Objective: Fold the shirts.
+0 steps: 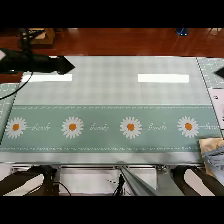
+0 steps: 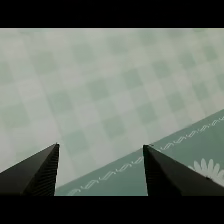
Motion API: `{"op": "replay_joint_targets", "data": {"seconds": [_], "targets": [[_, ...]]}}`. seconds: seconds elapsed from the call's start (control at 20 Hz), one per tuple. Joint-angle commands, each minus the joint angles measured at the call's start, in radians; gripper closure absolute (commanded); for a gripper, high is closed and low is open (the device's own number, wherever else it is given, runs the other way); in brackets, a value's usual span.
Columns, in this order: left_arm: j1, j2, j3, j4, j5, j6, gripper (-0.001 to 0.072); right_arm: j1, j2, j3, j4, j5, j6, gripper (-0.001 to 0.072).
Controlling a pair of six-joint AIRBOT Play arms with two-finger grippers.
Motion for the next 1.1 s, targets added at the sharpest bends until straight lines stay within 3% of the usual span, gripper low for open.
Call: {"op": "replay_joint_targets", "data": {"seconds": [0.0, 0.05, 0.1, 0.2, 0.35, 1.05], "targets": [[-0.157, -0.042, 0.034, 0.225, -0.137, -0.208, 0.0077, 0.381, -0.172, 0.000, -0.233, -0.030, 0.135, 0.0114], [-0.192, -0.056, 0.034, 0.299, -0.159, -0.252, 0.0070, 0.437, -0.213, 0.000, -0.251, -0.008, 0.137, 0.0114], [-0.224, -0.073, 0.034, 0.372, -0.172, -0.310, -0.0004, 0.484, -0.250, 0.000, -0.266, 0.014, 0.137, 0.0113], [-0.261, -0.104, 0.034, 0.440, -0.193, -0.373, -0.0013, 0.541, -0.286, 0.000, -0.288, 0.050, 0.137, 0.0113], [-0.268, -0.144, 0.034, 0.441, -0.240, -0.380, -0.0013, 0.563, -0.281, 0.000, -0.316, 0.059, 0.135, 0.0113], [-0.268, -0.162, 0.034, 0.440, -0.228, -0.380, -0.0013, 0.563, -0.280, 0.000, -0.327, 0.058, 0.134, 0.0116]]}}
